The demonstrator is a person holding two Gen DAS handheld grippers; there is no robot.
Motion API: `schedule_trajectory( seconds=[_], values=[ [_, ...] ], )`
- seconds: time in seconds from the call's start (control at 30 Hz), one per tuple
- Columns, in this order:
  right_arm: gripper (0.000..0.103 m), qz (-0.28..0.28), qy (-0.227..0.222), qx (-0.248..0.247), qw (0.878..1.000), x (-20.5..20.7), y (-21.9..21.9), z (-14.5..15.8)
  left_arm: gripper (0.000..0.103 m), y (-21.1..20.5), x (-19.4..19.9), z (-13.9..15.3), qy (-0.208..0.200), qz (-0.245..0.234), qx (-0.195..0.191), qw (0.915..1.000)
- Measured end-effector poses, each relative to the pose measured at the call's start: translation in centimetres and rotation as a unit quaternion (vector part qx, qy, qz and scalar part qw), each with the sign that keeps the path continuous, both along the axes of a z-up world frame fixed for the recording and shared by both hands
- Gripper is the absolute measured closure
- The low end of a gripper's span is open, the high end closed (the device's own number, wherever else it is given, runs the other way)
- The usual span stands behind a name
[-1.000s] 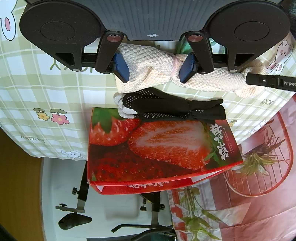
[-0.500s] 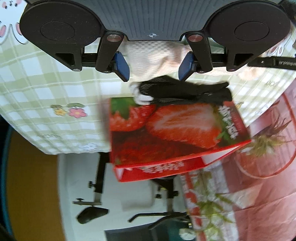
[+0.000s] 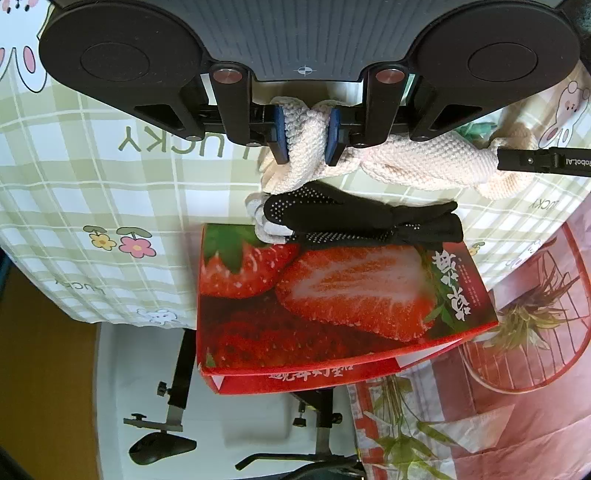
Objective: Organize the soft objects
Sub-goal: 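Close both grippers on the cream knitted towel and start lifting it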
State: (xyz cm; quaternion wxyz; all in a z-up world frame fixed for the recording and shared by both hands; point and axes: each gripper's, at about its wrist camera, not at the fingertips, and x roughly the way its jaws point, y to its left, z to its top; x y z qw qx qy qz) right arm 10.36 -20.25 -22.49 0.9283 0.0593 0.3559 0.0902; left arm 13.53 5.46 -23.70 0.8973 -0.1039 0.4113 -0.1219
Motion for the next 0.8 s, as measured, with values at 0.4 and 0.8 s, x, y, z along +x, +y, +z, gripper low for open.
schedule_trajectory(
  seconds=[0.4, 0.8],
  values=[
    [0.084, 0.002, 0.000, 0.000, 1.000, 0.10, 0.02, -0.12, 0.070, -0.03, 0.05, 0.01, 0.000, -0.001, 0.000, 1.0000],
    [0.085, 0.002, -0.005, 0.003, 1.000, -0.01, 0.00, 0.00, 0.079, 0.04, -0.06, 0.18, -0.004, -0.005, -0.006, 1.0000]
  ],
)
